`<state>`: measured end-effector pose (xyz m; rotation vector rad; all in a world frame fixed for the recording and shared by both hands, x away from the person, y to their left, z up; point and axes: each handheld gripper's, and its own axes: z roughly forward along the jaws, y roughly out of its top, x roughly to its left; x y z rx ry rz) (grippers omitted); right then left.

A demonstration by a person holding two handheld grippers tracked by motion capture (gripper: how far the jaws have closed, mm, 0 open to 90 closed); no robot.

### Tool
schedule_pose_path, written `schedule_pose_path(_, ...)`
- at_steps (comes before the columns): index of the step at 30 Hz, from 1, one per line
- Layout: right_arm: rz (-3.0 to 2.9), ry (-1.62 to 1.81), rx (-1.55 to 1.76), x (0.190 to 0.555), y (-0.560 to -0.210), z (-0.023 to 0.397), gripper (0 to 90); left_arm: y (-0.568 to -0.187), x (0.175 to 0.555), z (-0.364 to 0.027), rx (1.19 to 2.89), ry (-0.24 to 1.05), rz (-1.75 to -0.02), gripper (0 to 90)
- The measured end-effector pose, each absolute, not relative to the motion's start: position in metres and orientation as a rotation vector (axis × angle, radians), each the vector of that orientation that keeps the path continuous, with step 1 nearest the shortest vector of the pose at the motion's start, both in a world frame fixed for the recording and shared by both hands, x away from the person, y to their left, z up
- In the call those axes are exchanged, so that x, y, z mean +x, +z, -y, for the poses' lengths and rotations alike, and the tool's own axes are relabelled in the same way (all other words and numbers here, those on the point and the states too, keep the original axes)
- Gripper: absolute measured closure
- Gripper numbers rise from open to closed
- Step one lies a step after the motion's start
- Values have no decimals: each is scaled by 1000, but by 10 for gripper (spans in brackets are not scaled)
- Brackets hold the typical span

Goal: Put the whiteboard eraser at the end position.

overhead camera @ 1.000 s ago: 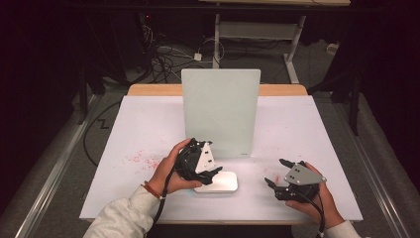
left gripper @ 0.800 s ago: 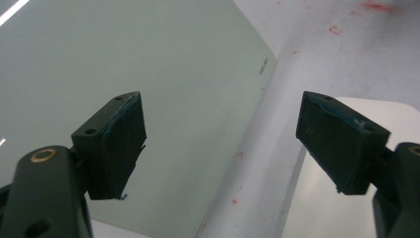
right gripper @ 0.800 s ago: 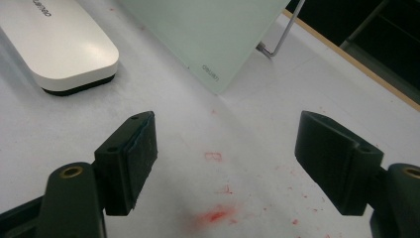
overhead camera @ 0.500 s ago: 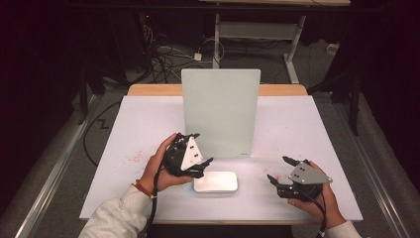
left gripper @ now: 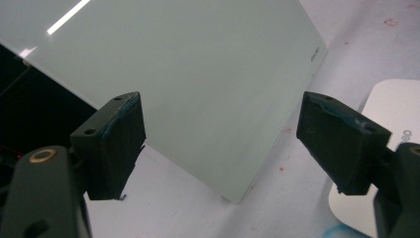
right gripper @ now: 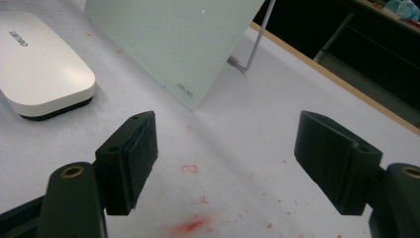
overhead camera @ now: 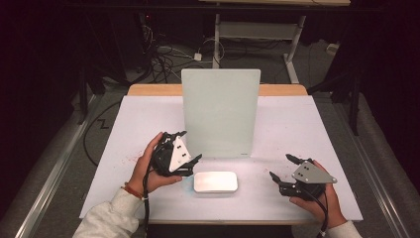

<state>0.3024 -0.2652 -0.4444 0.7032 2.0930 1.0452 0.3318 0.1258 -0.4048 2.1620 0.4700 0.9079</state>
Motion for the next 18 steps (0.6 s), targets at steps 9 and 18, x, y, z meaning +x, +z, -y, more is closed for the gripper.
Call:
schedule_pose_path(9,-2068,1050,725,302,-443,268,247,-409,323,-140,2156,944,-488,176)
schedule_pose_path(18,-2069,1049,729,302,-443,266,247,-420,313,-157,2157,976,-517,176)
